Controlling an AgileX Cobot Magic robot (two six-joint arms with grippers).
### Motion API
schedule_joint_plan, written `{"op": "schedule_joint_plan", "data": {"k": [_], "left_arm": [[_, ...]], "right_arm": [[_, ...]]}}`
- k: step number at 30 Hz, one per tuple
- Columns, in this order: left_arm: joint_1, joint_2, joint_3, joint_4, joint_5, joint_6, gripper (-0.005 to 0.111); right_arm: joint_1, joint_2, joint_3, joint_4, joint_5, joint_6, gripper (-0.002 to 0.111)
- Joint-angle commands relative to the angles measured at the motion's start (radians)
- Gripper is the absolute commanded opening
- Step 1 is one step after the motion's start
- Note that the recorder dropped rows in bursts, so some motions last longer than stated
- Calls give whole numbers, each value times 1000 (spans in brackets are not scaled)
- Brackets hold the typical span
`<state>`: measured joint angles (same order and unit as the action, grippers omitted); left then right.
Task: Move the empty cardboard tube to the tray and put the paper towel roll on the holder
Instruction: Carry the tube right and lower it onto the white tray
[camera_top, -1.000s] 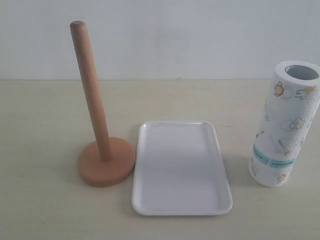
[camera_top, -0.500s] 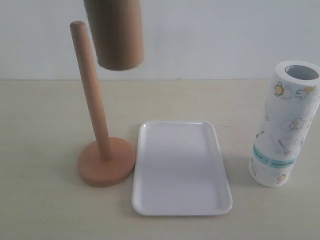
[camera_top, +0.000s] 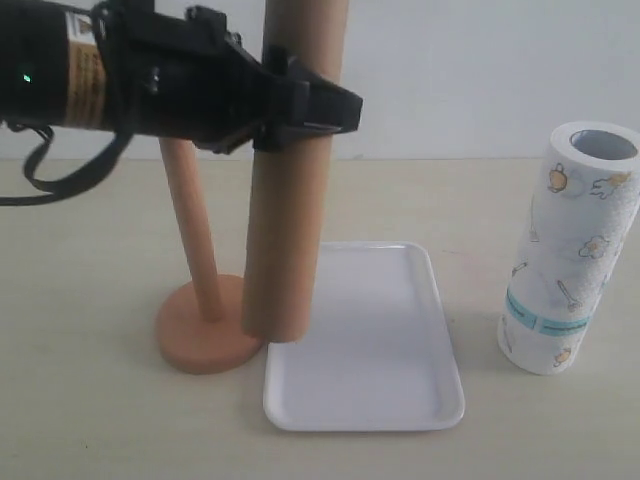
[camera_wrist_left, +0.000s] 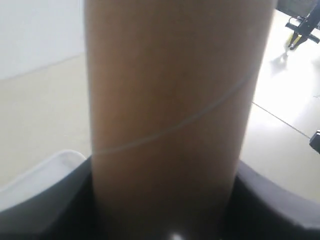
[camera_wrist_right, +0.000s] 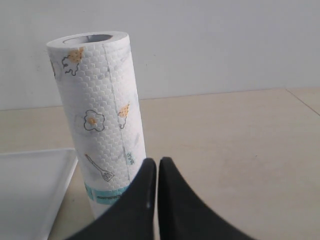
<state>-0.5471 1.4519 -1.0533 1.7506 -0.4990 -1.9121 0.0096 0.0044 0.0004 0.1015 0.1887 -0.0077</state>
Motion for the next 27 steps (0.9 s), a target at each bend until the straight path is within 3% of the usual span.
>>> {"op": "schedule_joint_plan", "data": {"k": [1,5,14,22,27], "left_arm": [[-9,88,1,-108,-4,-80,4],[-9,160,-32,-196,-4,-190,4],[-9,266,-88,-333,-4,-190,4],[-19,336,-86,-461,-157,-190,4],[-37,340,-85,-450,0,-190,4]], "right_arm": [[3,-4,0,-4,-13,2,1],[3,-4,0,-4,-13,0,1],[3,-4,0,-4,-13,2,1],[3,-4,0,-4,-13,0,1],[3,-4,0,-4,-13,2,1]]}}
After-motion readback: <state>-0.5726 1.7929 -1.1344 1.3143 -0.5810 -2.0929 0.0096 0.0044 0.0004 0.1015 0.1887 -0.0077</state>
